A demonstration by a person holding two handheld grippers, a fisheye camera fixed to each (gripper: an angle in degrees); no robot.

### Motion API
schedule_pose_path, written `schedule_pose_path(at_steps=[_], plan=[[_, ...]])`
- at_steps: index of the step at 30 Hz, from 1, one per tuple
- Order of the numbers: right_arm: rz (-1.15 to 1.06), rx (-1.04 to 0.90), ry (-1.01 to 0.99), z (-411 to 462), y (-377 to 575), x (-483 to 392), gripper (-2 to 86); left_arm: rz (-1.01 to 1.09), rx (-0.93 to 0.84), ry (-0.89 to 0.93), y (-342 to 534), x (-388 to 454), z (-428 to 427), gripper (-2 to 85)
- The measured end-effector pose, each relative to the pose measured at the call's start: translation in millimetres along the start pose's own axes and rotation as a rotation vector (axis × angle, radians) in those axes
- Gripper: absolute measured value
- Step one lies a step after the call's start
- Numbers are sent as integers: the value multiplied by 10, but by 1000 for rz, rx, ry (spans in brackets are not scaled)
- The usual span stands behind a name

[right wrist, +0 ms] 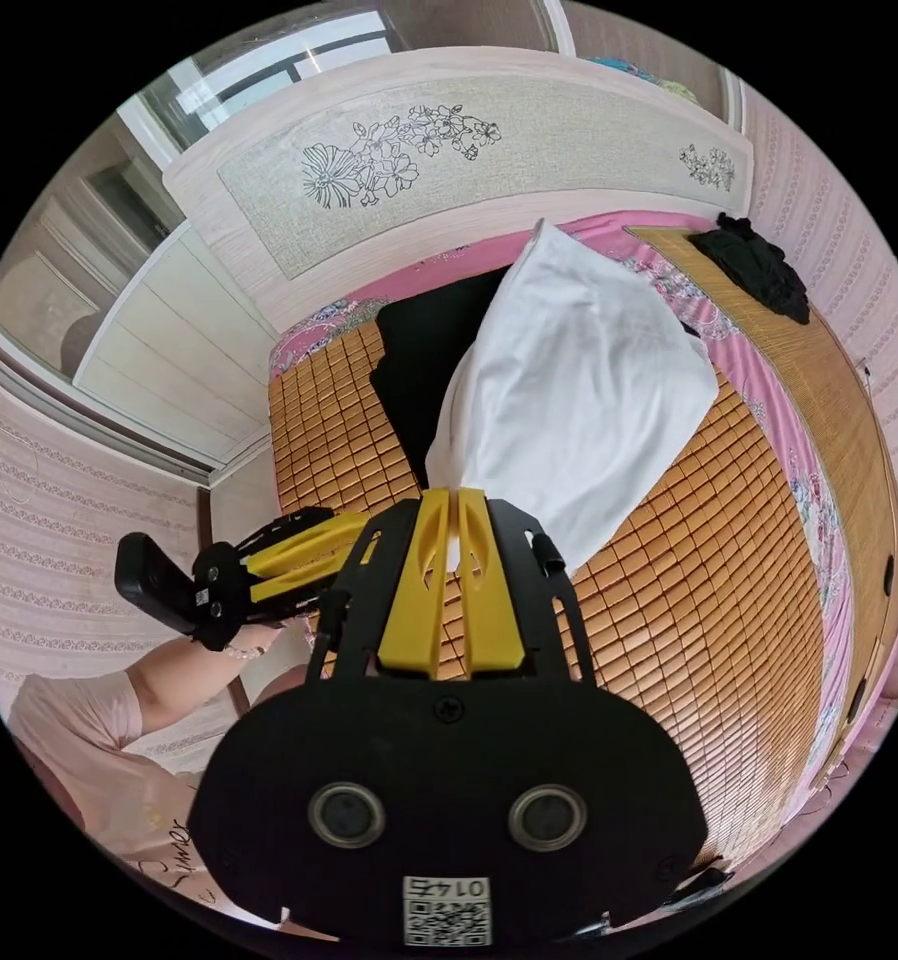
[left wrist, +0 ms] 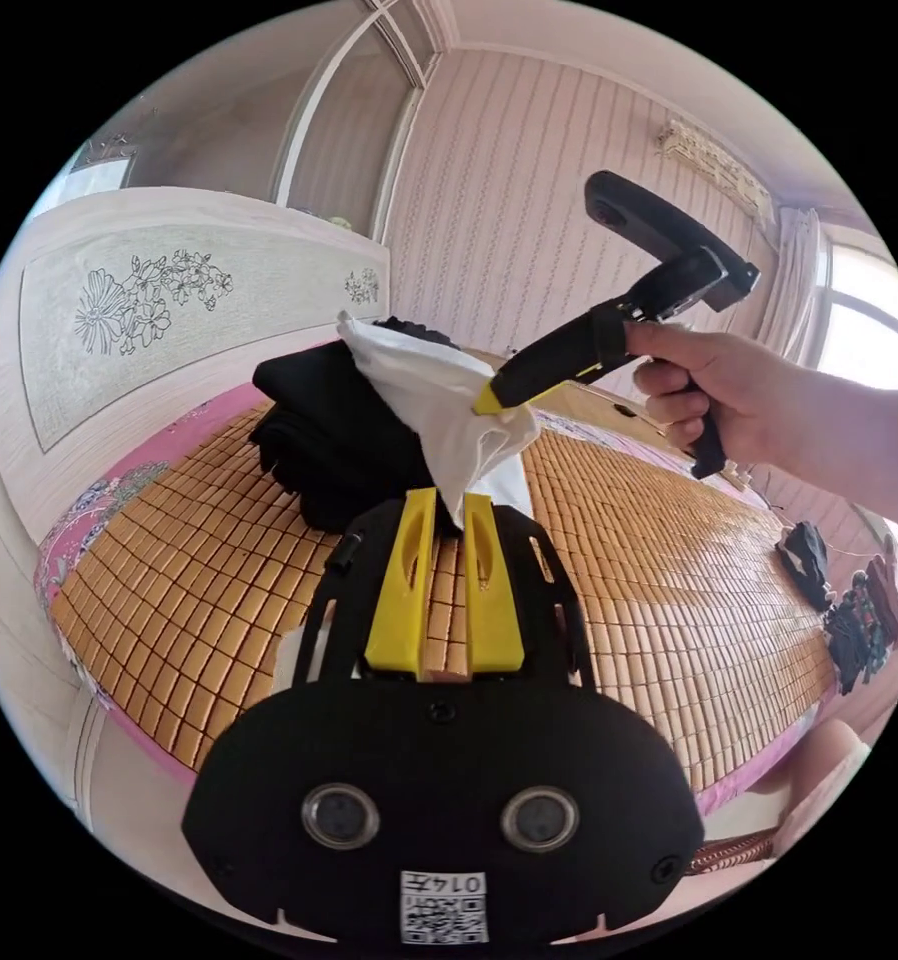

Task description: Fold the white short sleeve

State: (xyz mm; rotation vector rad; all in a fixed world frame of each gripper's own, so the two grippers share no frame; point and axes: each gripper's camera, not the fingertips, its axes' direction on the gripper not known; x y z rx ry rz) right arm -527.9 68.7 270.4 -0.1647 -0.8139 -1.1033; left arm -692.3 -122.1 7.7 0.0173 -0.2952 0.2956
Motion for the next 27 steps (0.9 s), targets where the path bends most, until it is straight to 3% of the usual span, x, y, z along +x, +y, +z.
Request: schedule_pose_path(at_steps=[6, 11, 18, 21, 24, 27], plan=[[43, 57, -100, -205, 169, 207, 5, 58, 29, 46, -53, -5, -95, 82], [40, 50, -109, -311, 283, 246, 3, 95, 64, -20, -136, 69, -149, 97], [48, 55, -132, -630, 529, 296, 2, -110, 0, -134, 24, -374, -264, 107], [54, 69, -146, -830, 668, 309, 1, -218, -44, -94, 49, -589, -213, 110], [77, 97, -171, -1094, 860, 320, 1, -278, -127, -11, 21, -740, -115, 83], [85, 137, -198, -1510, 1125, 332, 1, -246, -68, 1, 27, -766, -394, 2]])
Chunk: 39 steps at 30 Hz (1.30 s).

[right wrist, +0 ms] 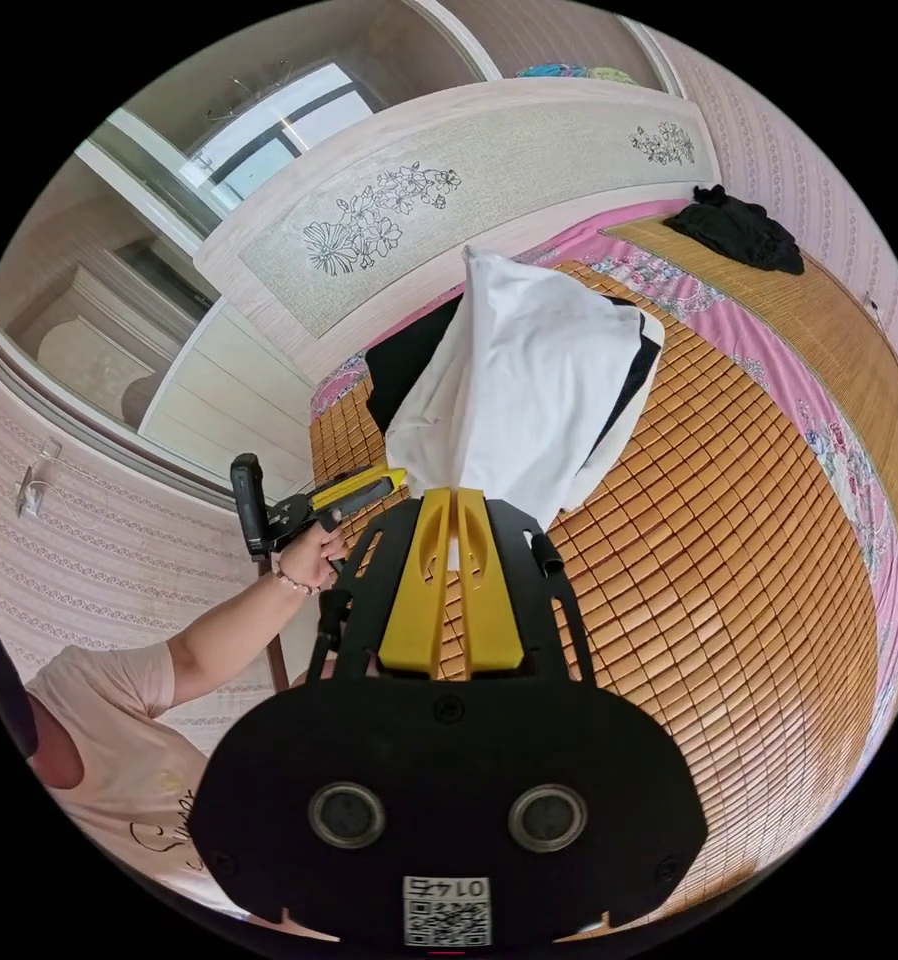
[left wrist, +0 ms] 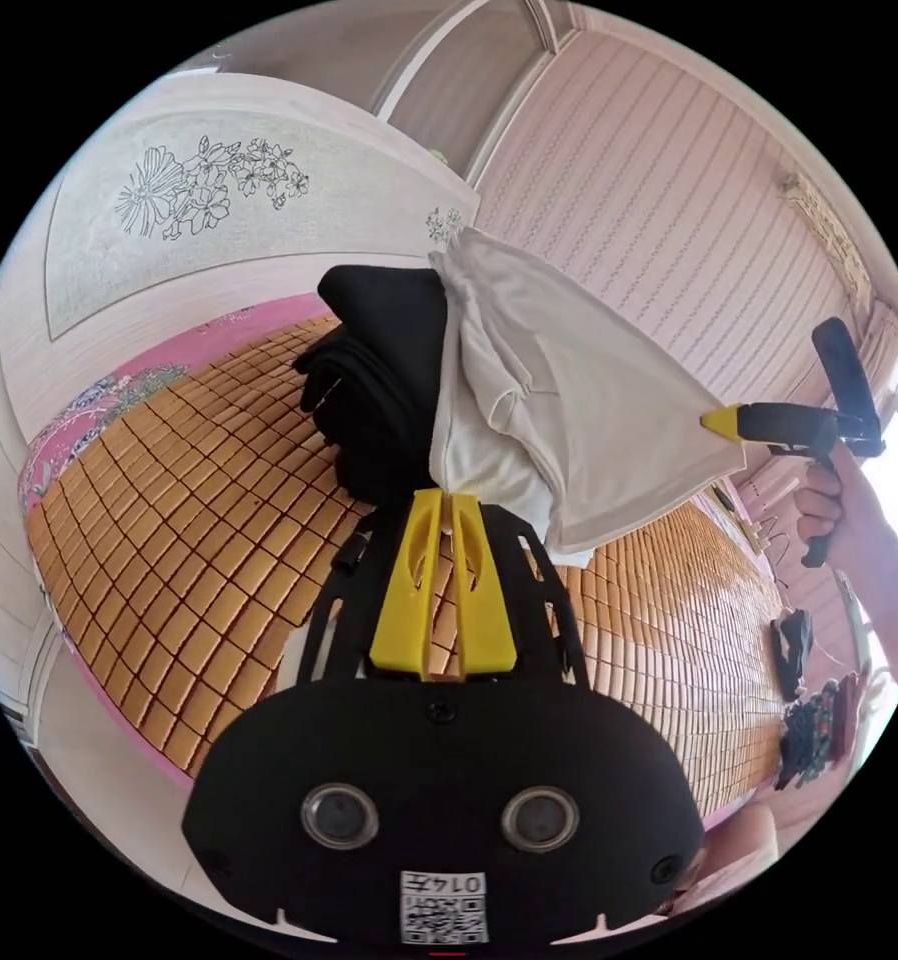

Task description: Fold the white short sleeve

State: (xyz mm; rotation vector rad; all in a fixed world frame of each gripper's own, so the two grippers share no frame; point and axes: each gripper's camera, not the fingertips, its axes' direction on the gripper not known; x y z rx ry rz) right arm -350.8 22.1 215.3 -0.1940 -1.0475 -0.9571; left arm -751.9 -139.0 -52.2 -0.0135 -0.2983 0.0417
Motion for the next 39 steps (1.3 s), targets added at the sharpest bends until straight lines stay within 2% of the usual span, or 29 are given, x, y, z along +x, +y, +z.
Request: schedule_pose_path(at_steps=[6, 13, 16, 19, 27, 32, 35, 39], plan=[[44, 294, 22, -1647, 982, -128, 0, 242, 172, 109, 96, 317, -1230, -9], [148, 684, -51, -3822, 2802, -584, 0, 224, 440, 450, -66, 548, -2901, -10], [161, 822, -54, -4578, 3505, -913, 1, 232, 476, 563, -129, 756, -3384, -10], [169, 876, -16, -5153, 4013, -1253, 1, 241, 483, 614, -228, 1012, -3716, -10], [111, 1012, 121, -6339, 4842, -2169, 0, 358, 571, 640, -367, 1847, -4650, -10], [-7, 1126, 175, -6839, 5469, -2846, 0, 447, 679, 661, -5, 2075, -5233, -10], [-100, 1185, 185, -7089, 5885, -3248, 1, 462, 722, 739, 107, 2087, -5515, -10], [-211, 1204, 295, -7405, 6099, -3792, 1, 495, 762, 816, 21, 2247, -5821, -10]])
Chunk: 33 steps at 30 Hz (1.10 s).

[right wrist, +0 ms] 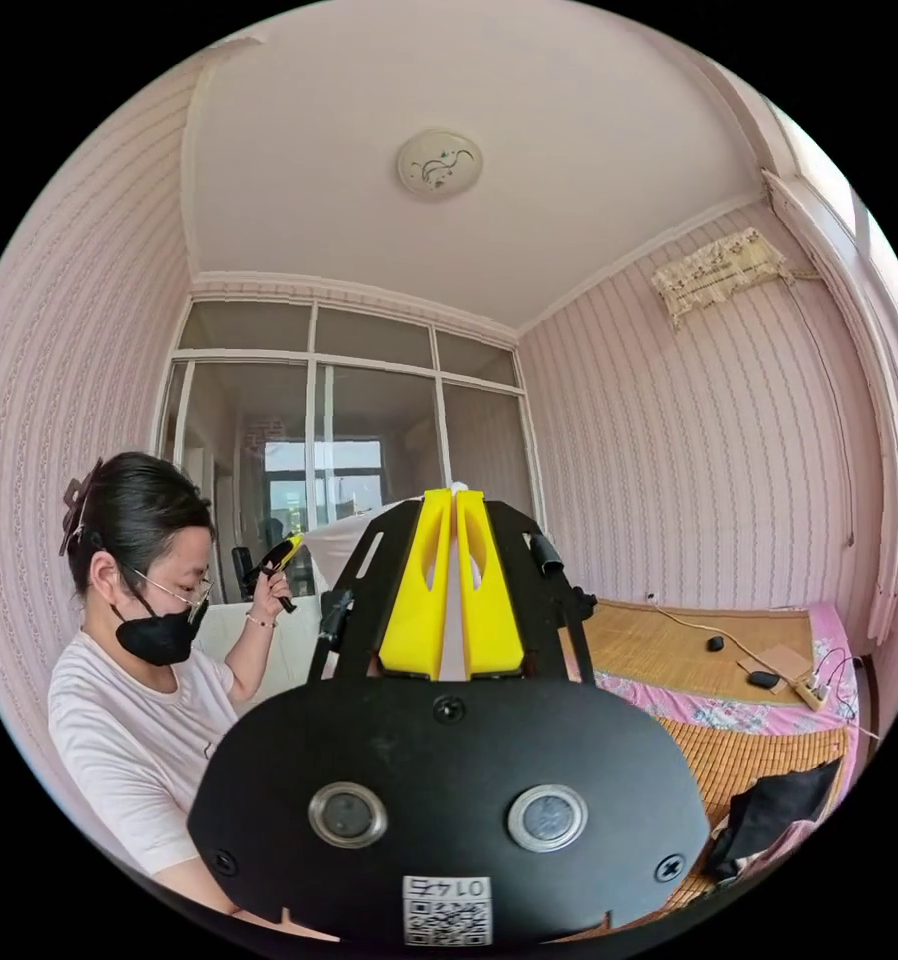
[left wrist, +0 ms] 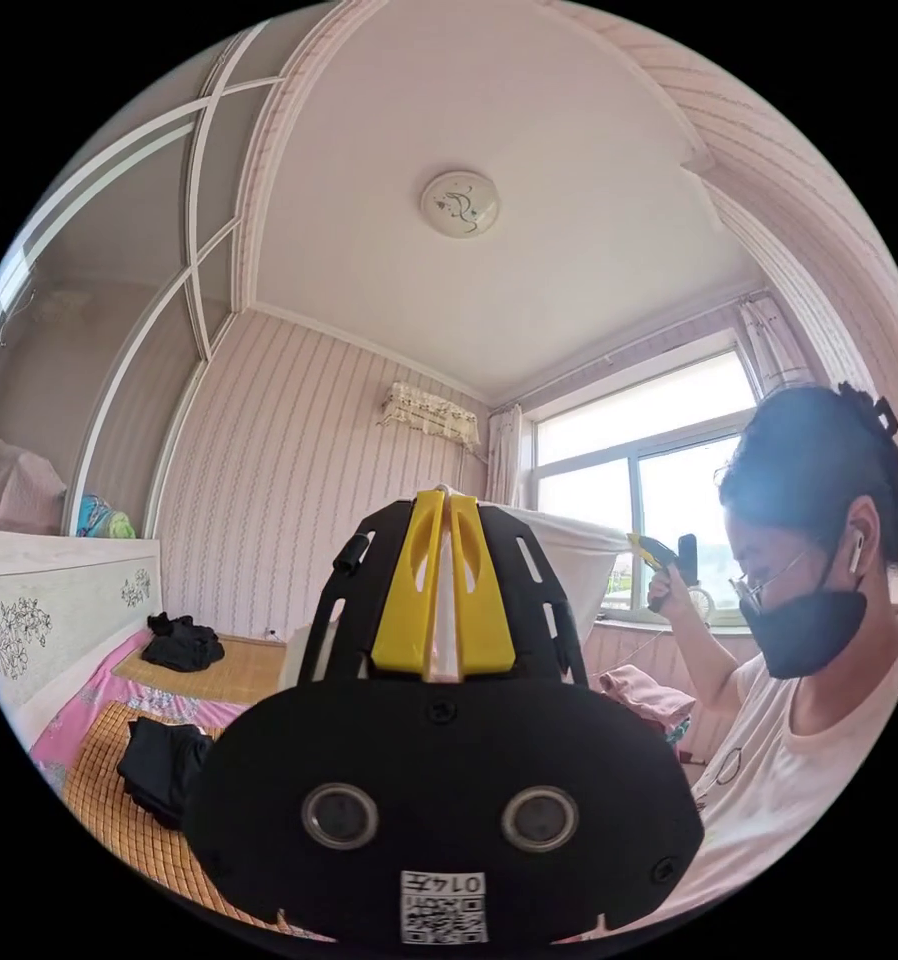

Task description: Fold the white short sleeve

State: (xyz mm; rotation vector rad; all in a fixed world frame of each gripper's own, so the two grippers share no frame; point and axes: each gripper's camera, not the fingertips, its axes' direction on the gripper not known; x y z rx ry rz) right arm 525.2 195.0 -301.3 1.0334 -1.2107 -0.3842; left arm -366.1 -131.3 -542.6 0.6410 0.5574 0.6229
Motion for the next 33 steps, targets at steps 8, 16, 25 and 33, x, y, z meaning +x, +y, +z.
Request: schedule_pose_path(at_steps=[8, 16, 25, 33], plan=[[93, -173, 70, 563, -294, 565, 0, -73, -97, -71, -177, -369, 891, -10], [552, -625, 339, 1989, 1184, 2431, 1, -249, -656, -418, 1102, -1385, 2756, -10], [360, -182, 266, 1955, 307, 2520, 1, -114, -426, -357, 652, -1176, 3348, -10], [346, -416, 259, 1841, 1312, 2640, 1, -286, -681, -199, 1707, -1454, 3299, -10]])
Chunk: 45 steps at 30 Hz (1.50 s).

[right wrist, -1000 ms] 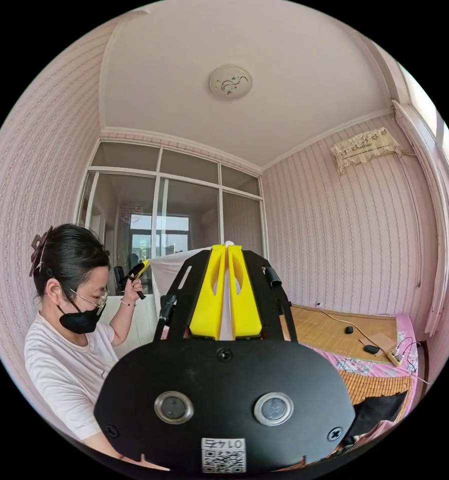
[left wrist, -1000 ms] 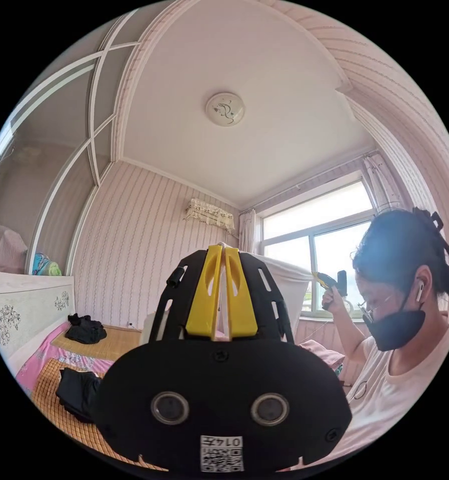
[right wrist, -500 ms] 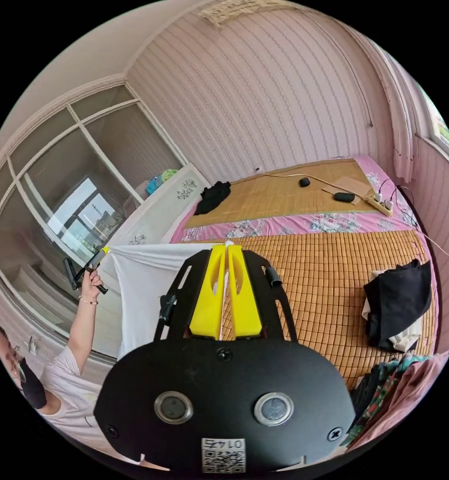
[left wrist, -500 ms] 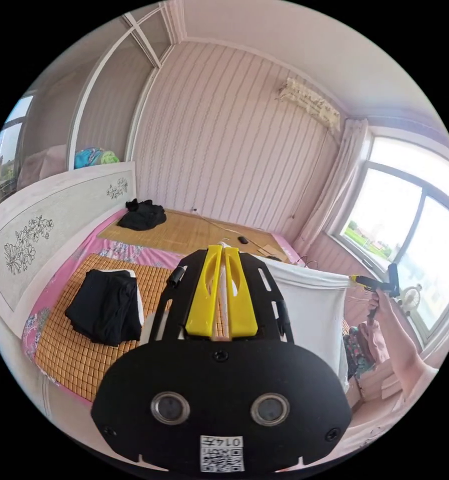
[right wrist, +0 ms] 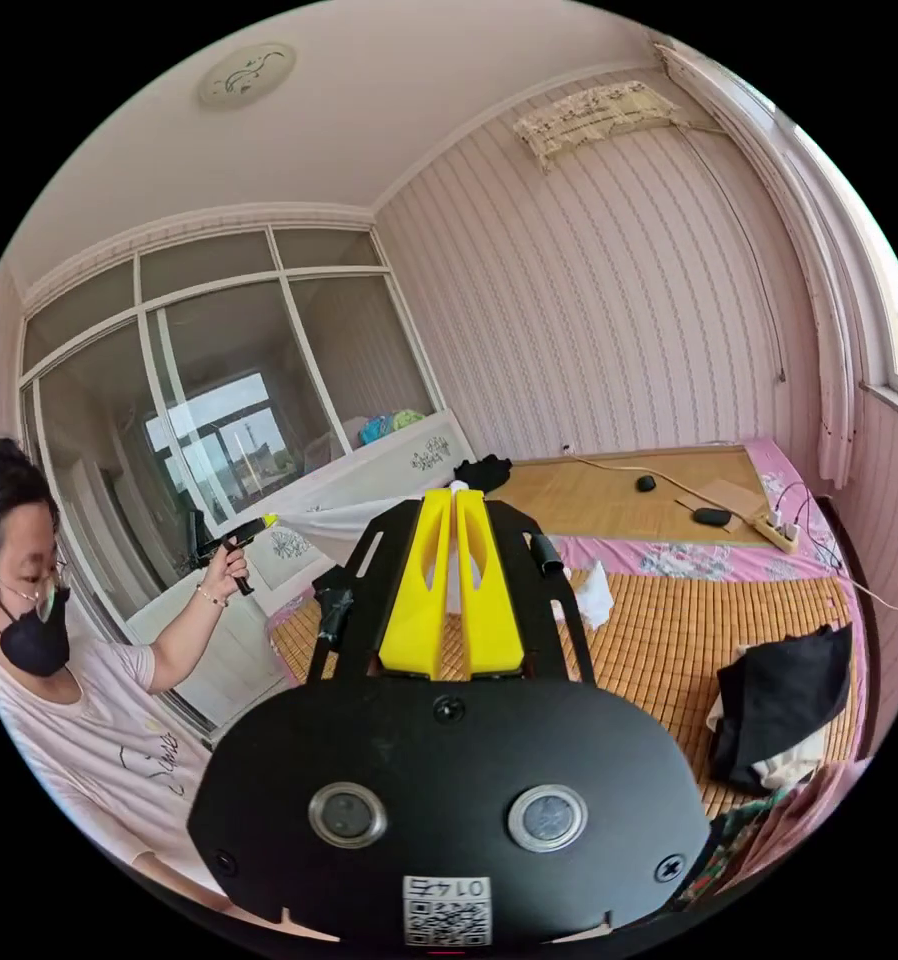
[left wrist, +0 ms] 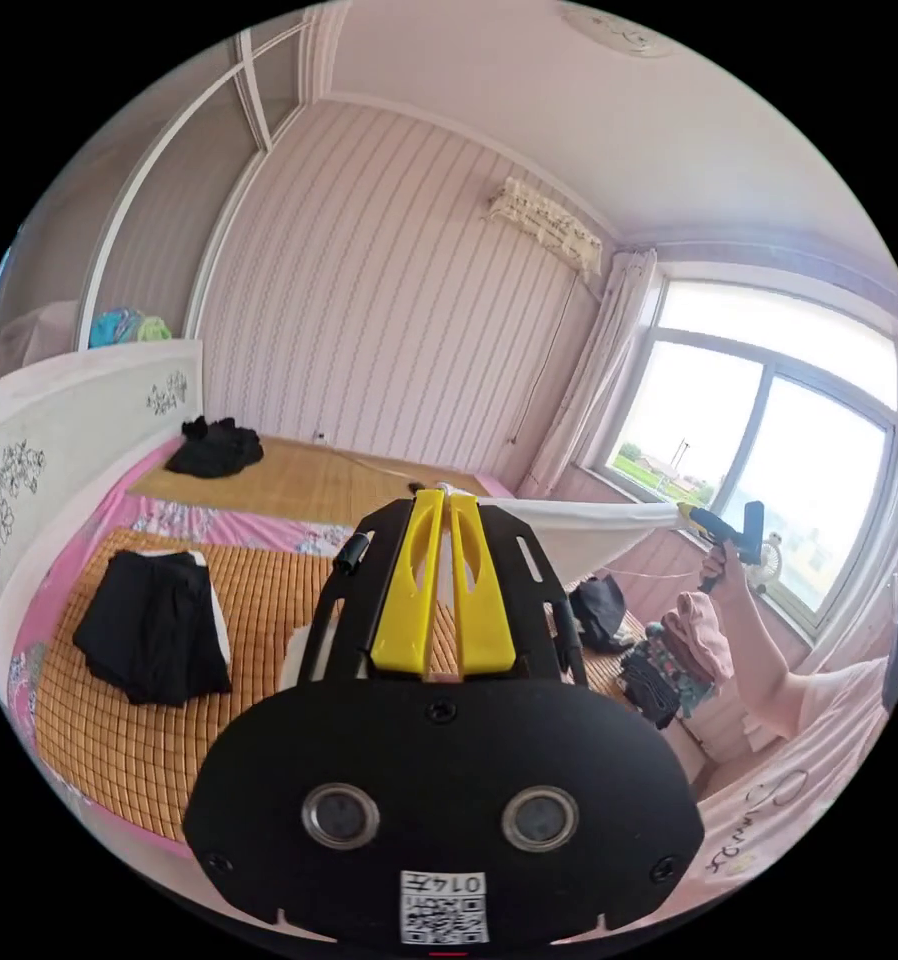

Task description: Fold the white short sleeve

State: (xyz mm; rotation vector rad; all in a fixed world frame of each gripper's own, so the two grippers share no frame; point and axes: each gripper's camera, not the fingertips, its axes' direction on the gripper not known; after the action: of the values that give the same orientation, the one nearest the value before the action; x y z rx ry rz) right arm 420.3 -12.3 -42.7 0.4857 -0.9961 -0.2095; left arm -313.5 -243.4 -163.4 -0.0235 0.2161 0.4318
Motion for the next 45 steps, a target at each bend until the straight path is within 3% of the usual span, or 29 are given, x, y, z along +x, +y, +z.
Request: schedule_pose_path(at_steps=[7, 13, 19, 29, 34, 41, 45], plan=[[329, -530, 77, 1316, 1607, 1001, 1, -170, -464, -118, 1301, -453, 1143, -10], [616, -669, 102, 1821, 2473, 1610, 0, -175, -750, -154, 1883, -471, 1857, -10], [629, -839, 167, 2009, 2807, 1787, 0, -115, -904, -154, 2047, -397, 2046, -10], [543, -1127, 178, 2344, 3176, 1770, 7, -50, -1053, -111, 2171, -285, 2159, -7], [410, -1227, 325, 2526, 3249, 1757, 36, -104, -1034, -131, 2152, -350, 2190, 20], [174, -1147, 248, 3178, 2743, 1623, 64, -106, -887, -220, 1664, -604, 2359, 11], [-49, -1020, 69, 4297, 2123, 1251, 59, -135, -729, -268, 1252, -849, 2911, -3]])
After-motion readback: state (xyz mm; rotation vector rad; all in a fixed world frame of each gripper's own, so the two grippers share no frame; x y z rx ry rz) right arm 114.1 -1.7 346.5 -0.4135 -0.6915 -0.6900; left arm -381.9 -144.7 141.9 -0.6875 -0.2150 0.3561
